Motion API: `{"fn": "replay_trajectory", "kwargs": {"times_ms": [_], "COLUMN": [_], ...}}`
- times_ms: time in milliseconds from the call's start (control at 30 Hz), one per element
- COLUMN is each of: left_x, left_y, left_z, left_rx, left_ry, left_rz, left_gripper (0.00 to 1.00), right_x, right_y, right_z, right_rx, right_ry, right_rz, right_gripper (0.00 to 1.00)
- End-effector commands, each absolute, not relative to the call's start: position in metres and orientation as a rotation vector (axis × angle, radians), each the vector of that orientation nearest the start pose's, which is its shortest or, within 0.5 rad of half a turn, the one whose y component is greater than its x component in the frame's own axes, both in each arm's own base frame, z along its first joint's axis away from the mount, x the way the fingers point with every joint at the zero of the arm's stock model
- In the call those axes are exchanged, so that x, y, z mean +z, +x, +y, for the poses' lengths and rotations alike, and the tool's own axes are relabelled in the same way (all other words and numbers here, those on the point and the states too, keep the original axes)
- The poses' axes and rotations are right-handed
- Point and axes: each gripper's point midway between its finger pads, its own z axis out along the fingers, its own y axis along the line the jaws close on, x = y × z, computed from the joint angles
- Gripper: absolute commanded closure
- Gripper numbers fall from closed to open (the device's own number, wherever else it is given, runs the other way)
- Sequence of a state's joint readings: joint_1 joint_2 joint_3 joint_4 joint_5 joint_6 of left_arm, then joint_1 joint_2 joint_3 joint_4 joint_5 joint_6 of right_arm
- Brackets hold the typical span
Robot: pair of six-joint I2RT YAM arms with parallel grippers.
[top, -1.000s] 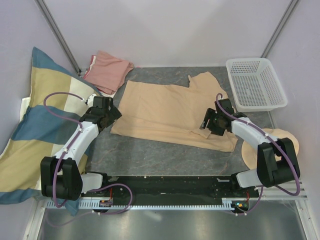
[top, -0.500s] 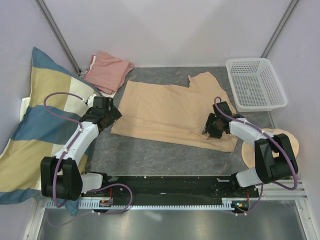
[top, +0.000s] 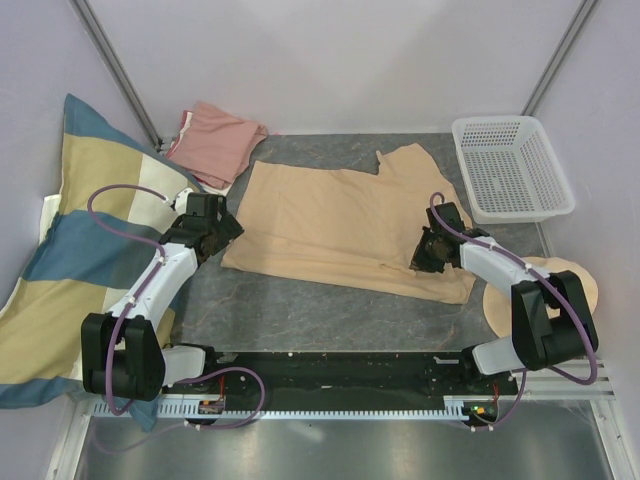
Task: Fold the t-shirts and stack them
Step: Fold the flattened tshirt in 1/3 of the way
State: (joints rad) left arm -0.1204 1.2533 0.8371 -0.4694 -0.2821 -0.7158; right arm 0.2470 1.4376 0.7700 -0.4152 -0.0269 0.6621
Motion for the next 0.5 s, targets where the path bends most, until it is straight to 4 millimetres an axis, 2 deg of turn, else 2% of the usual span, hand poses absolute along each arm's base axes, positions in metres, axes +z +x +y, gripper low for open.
{"fn": "replay_trajectory", "kwargs": {"times_ms": [0, 200, 467], "left_x": [0.110, 0.112, 0.113], "left_y": [0.324, 0.323, 0.322], "left_z": [-0.017, -0.016, -0.015], "left_rx": [-0.037, -0.035, -0.027], "left_ry": [-0.781, -0.776, -0.769], "left_rz": [2.255, 2.249, 2.248], "left_gripper": [0.02, 0.02, 0.02], "right_x": [0.056, 0.067, 0.056], "right_y": [0.299, 0.319, 0.334], "right_z": [0.114, 0.134, 0.155], "right_rx": [0.399, 0.485, 0.501], "right_ry": [0.521, 0.470, 0.415], "right_rz": [2.578, 2.558, 2.579], "right_gripper": [1.00, 1.00, 1.00]}}
